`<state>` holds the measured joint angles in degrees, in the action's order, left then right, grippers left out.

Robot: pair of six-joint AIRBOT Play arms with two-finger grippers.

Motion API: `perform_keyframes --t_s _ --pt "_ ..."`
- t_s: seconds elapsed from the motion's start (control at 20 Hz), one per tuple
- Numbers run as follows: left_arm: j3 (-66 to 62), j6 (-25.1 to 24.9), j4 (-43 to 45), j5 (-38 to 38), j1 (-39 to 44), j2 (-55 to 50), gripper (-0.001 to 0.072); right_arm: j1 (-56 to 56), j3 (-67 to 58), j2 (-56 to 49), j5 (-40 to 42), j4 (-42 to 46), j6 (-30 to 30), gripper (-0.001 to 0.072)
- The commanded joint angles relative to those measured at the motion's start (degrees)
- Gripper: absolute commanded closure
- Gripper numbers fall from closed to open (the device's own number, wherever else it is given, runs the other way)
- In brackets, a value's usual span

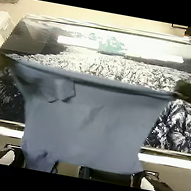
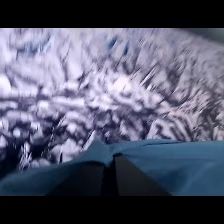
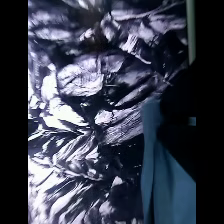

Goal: Fold the clothes and pants, and hang the long-sleeved shirts on hangers.

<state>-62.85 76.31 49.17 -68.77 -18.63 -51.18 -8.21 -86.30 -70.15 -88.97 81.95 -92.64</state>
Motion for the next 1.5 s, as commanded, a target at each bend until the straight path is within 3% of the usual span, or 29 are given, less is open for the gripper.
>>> perform_keyframes --t_s 0.0,0.35,0.65,0.85,1.0,1.1,1.25,1.45 --pt "12.6 -3.4 -1.0 13.9 5.7 -10.8 0.0686 3.1 5.5 -13.4 12.4 -1.9 -0.3 0.0674" --pt "-0.2 -3.7 -4.6 31.8 9.9 -29.4 0.0686 4.0 4.4 -22.2 46.7 -3.4 -12.0 0.0673" --pt "-1.0 -3.7 -4.7 45.3 15.4 -35.4 0.0685 4.0 4.4 -26.4 57.3 -3.5 -12.2 0.0673" --pt "-1.0 -4.3 -4.6 51.9 19.7 -37.7 0.0685 4.1 4.4 -27.8 54.9 -2.3 -11.5 0.0673" --pt "-0.9 0.3 -5.7 54.4 20.5 -39.1 0.0685 4.1 4.4 -28.5 57.6 -2.5 -16.8 0.0673" --pt "-0.9 1.0 -5.6 52.2 20.4 -38.7 0.0685 4.0 4.4 -28.4 54.9 -1.9 -16.6 0.0673" --pt "-0.9 -1.6 -5.6 44.4 17.7 -34.6 0.0684 2.0 4.3 -25.6 44.5 -1.7 -16.7 0.0672" --pt "-0.9 -1.3 -3.0 11.8 12.1 -30.3 0.0685 -0.2 4.4 -20.2 19.3 0.9 -10.9 0.0672"
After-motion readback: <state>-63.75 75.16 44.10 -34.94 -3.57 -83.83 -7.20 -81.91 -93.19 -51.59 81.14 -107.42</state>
